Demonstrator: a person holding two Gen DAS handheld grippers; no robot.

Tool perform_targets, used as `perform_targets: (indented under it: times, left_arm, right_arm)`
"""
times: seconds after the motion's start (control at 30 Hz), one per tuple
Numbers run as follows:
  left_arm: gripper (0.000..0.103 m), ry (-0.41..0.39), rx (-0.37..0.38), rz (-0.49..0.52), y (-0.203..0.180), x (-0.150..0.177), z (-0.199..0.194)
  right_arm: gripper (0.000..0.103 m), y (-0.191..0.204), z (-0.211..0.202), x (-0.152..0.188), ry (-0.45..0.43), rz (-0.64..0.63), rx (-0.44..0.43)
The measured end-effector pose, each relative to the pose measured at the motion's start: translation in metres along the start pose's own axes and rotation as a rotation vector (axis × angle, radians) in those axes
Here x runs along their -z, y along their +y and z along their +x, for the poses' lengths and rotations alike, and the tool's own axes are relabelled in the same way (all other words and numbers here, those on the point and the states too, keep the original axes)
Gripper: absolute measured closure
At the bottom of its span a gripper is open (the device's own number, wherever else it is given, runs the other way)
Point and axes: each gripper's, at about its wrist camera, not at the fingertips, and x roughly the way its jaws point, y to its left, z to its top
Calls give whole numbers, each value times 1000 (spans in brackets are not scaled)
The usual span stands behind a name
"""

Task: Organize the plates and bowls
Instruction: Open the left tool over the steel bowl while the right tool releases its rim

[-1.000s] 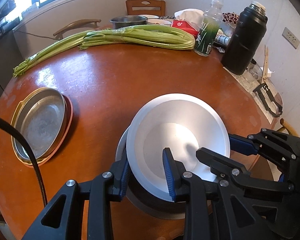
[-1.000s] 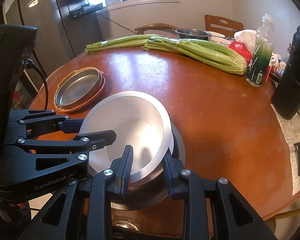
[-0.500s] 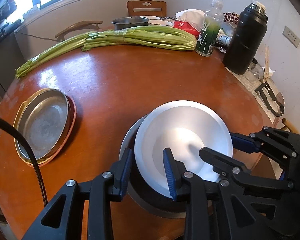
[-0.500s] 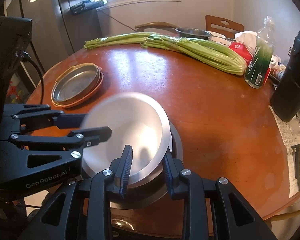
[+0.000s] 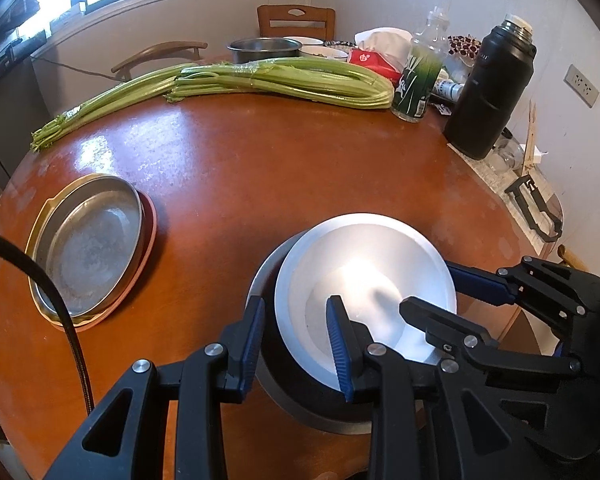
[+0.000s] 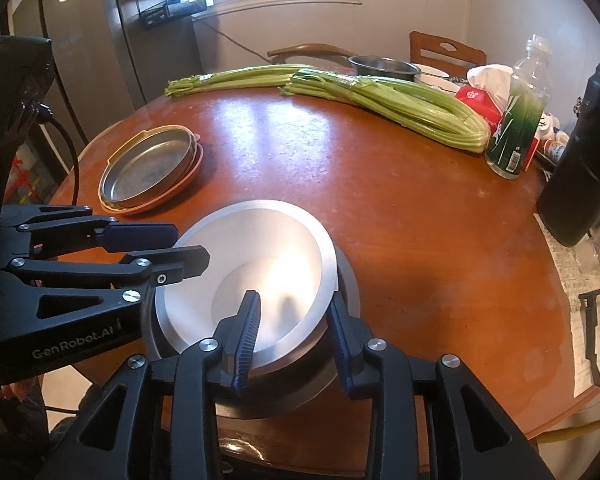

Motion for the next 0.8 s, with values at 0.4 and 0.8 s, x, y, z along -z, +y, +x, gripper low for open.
perform_targets:
  times: [0.4, 0.8]
  left_arm:
    - [71, -33, 11, -1, 3, 0, -11]
    - [65, -53, 11, -11, 6, -1, -16]
  right_arm:
    - [67, -1, -6, -2, -19, 1, 3]
    - [65, -5, -18, -7, -56, 13, 15]
